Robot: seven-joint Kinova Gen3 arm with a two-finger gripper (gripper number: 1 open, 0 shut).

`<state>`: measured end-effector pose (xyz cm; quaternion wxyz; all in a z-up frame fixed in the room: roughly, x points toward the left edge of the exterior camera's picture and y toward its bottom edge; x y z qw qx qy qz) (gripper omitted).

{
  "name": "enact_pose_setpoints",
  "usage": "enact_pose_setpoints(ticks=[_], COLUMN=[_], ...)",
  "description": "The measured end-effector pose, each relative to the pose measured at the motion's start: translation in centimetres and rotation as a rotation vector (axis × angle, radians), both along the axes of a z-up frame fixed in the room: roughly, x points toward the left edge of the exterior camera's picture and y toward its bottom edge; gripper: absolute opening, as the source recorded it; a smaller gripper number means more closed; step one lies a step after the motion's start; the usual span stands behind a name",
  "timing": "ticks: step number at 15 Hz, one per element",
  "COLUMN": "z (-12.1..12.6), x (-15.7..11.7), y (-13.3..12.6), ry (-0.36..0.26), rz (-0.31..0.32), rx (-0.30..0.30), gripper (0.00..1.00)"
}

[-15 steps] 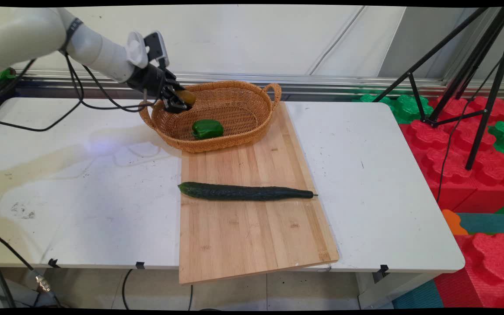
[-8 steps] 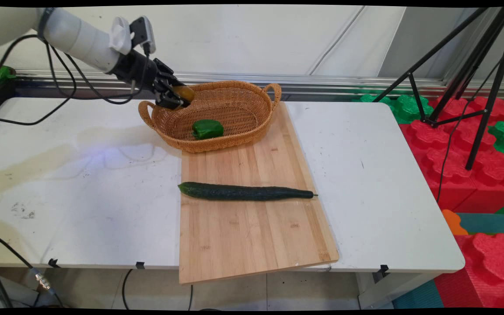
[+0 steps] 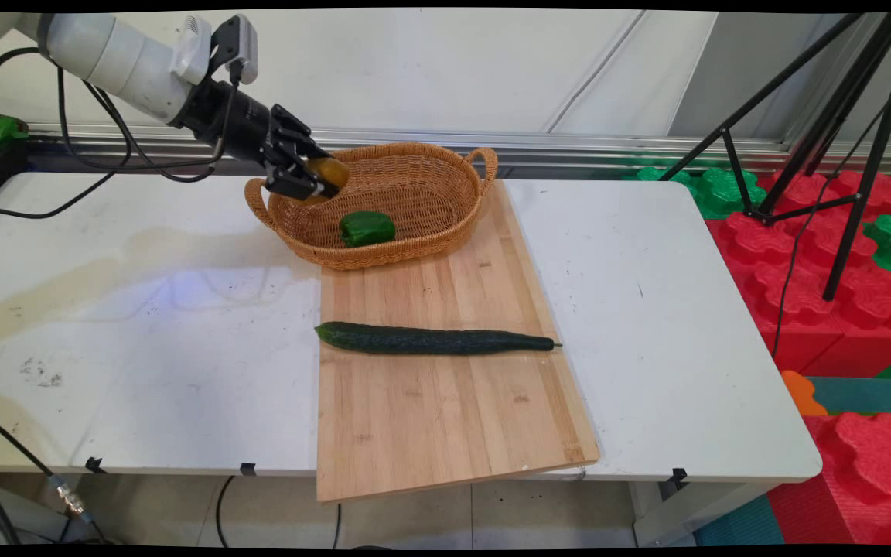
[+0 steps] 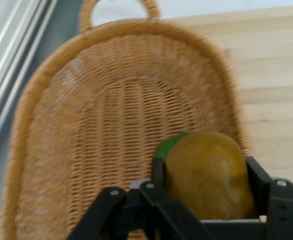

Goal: Place the picked object on the cutting board

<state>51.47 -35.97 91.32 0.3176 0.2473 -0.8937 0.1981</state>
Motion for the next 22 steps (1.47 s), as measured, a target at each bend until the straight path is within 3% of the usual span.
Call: enact_pose_setpoints(ticks=[10,22], z=[-0.9,-5.3], x=[-4.2,-12.3], y=[1.2,-0.2], ry=[0.054,0.088], rz=[-0.14,-0.189], rx=[0.052,0.096], gripper=[0.0,0.0])
